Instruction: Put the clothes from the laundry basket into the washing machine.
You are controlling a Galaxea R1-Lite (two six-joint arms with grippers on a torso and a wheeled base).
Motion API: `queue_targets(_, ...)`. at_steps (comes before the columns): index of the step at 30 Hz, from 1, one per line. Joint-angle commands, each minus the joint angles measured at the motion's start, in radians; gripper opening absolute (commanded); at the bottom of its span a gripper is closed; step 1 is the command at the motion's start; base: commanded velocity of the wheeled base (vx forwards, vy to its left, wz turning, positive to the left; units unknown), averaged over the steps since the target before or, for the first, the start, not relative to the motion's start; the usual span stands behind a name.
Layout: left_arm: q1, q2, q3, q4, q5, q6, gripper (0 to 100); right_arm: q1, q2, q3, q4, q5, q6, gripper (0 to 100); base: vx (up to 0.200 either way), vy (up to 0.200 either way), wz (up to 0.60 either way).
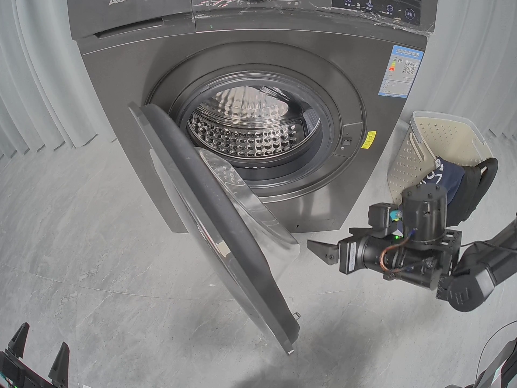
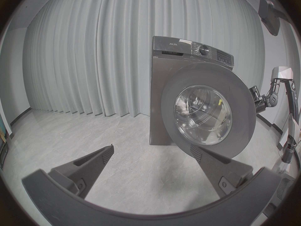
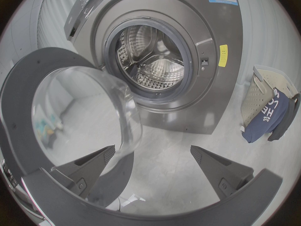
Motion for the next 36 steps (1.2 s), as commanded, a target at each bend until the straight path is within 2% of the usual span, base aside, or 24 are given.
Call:
queue_targets(1,0.000,-0.012,0.015,0.000,0.000,-0.001,100,-0.039,0.141,-0.129,0.001,-0.027,0.004,100,0.000,0.000,0.00)
queue_targets(5,0.000,-0.012,0.015,0.000,0.000,-0.001,100,-0.023,0.152,-0.131,0.000,-0.026,0.004,100,0.000,0.000,0.00)
queue_targets(13,0.000,-0.012,0.015,0.000,0.000,-0.001,100,0.067,0.144,-0.108,-0.003,-0.016,0.012,100,0.000,0.000,0.00)
queue_targets(22,0.000,-0.012,0.015,0.000,0.000,-0.001,100,0.072,0.170,-0.154,-0.003,-0.023,0.037,100,0.000,0.000,0.00)
queue_targets(29,0.000,-0.012,0.015,0.000,0.000,-0.001,100,0.125,0.244,-0.198,-0.005,-0.021,0.038,100,-0.171,0.000,0.00)
queue_targets(36,0.000,-0.012,0.015,0.000,0.000,-0.001,100,0.168,0.307,-0.226,-0.084,-0.023,0.032,100,0.000,0.000,0.00)
